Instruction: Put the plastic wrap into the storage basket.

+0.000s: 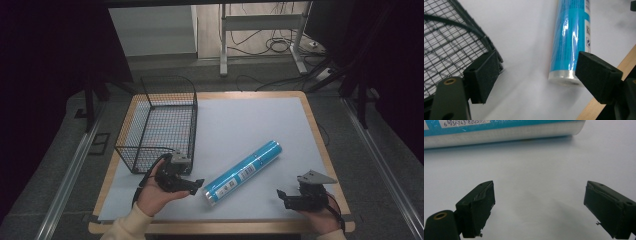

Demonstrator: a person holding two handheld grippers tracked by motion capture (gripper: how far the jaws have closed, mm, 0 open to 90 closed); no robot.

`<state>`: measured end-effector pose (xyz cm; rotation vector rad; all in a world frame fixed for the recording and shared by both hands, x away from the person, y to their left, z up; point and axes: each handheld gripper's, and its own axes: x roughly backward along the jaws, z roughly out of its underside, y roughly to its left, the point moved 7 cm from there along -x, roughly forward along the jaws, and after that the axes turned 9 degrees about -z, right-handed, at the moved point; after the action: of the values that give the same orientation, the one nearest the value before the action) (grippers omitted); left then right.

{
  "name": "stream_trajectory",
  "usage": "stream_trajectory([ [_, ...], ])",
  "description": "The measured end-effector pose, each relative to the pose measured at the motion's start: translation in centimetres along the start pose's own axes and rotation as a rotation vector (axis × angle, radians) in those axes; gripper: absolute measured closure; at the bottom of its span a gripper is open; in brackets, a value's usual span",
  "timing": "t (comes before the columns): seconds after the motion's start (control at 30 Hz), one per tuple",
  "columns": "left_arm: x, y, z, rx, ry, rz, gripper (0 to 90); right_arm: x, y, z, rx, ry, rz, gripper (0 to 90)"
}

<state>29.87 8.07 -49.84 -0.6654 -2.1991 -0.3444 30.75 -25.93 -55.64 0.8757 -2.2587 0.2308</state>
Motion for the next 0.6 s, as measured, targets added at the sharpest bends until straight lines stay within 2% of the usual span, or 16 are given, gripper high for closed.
stream_trajectory([
  [0.6,-1.4,-1.8,-2.9,-0.036,0.015,0.017,18.7,0.0,0.0,0.0,0.001,0.002,-0.001,10.4],
])
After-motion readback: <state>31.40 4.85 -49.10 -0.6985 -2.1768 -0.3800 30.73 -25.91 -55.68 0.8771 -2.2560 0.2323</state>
